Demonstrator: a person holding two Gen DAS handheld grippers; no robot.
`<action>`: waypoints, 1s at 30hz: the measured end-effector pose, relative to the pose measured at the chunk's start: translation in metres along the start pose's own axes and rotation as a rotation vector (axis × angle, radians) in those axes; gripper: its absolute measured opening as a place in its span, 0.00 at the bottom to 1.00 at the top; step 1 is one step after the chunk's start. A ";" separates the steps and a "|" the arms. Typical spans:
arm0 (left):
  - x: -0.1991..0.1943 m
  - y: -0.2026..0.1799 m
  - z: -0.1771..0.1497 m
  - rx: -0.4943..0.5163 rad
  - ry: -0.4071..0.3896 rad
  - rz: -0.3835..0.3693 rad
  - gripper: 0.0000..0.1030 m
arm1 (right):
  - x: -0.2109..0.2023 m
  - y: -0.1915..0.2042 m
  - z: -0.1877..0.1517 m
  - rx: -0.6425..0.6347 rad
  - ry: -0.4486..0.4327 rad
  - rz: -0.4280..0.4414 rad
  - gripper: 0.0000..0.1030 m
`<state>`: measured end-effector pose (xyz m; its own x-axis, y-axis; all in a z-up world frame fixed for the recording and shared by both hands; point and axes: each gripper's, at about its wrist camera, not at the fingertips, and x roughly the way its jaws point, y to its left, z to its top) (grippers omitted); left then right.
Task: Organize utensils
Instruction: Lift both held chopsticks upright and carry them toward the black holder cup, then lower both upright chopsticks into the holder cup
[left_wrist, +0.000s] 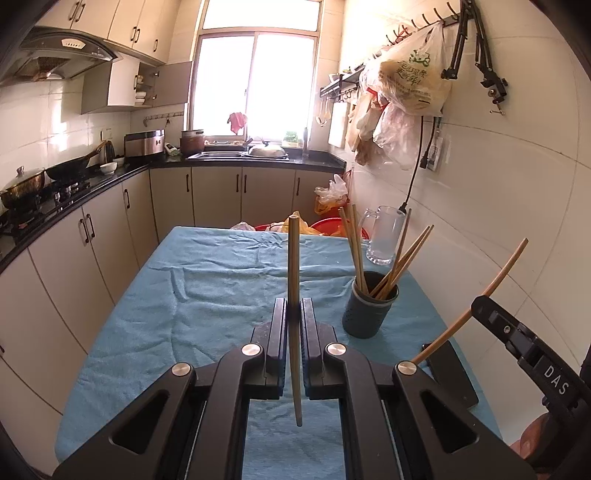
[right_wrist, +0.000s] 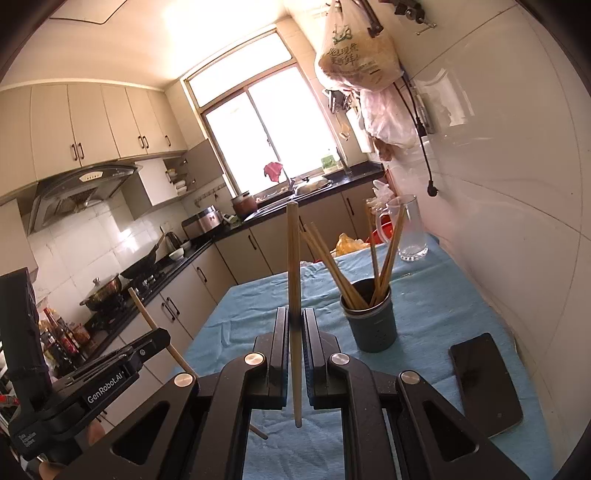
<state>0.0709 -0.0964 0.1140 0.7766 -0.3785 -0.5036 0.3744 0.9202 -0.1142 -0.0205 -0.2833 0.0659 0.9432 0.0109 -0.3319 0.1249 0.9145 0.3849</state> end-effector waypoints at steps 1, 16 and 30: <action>0.000 -0.002 0.000 0.003 0.001 0.000 0.06 | -0.001 -0.002 0.001 0.003 -0.002 0.000 0.08; 0.021 -0.012 0.011 0.001 0.034 -0.029 0.06 | -0.009 -0.029 0.011 0.044 -0.022 -0.042 0.07; 0.051 -0.026 0.057 -0.026 0.059 -0.121 0.06 | -0.002 -0.062 0.053 0.078 -0.070 -0.092 0.07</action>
<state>0.1298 -0.1451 0.1405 0.6953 -0.4807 -0.5343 0.4496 0.8709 -0.1985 -0.0134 -0.3616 0.0882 0.9456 -0.1019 -0.3090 0.2325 0.8761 0.4224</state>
